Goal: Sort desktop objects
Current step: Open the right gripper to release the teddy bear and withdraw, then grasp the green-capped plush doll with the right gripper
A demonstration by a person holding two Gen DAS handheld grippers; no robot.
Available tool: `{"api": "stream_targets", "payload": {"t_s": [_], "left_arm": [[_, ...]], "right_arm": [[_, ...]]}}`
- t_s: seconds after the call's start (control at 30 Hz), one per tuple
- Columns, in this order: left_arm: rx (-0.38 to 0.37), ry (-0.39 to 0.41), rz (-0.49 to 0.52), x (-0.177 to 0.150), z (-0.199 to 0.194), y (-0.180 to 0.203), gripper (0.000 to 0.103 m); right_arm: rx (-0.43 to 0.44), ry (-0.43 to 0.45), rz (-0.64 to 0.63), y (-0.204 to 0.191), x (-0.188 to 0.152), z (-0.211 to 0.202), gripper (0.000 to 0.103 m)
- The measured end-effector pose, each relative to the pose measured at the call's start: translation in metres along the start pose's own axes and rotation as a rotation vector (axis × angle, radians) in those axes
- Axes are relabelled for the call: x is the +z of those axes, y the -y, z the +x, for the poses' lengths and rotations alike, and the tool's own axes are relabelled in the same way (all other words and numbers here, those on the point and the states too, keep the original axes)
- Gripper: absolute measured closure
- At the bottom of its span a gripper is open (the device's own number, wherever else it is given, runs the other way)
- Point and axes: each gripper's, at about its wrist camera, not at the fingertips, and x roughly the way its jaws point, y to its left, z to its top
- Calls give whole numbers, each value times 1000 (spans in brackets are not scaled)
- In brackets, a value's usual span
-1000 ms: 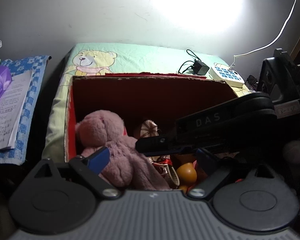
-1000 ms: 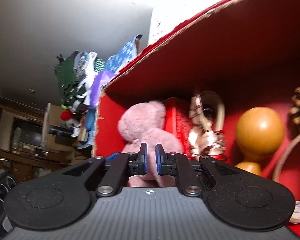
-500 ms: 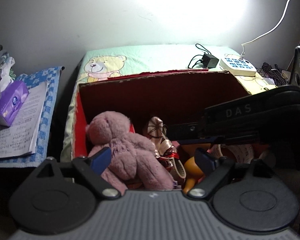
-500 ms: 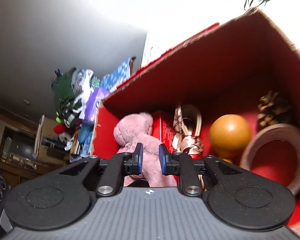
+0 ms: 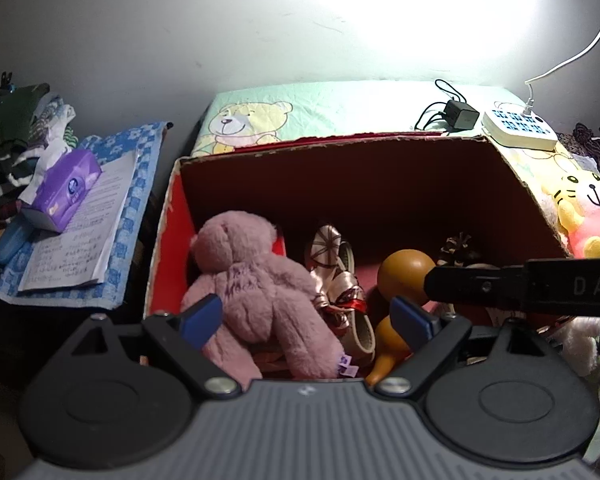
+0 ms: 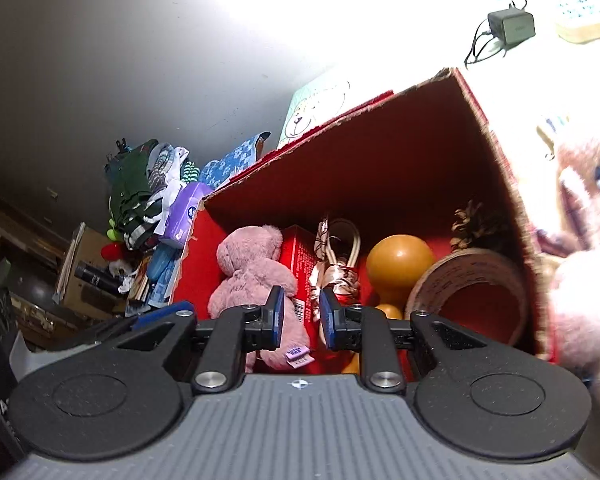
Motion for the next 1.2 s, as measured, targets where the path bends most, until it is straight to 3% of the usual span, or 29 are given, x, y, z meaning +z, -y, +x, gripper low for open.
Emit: {"api": "stream_targets", "payload": {"t_s": [0.57, 1.2], "left_arm": [[87, -24, -17, 10, 0, 63, 11], [86, 8, -25, 24, -14, 125, 18]], "right_arm": [[74, 90, -49, 37, 9, -59, 80], [97, 145, -9, 99, 22, -113, 78]]}}
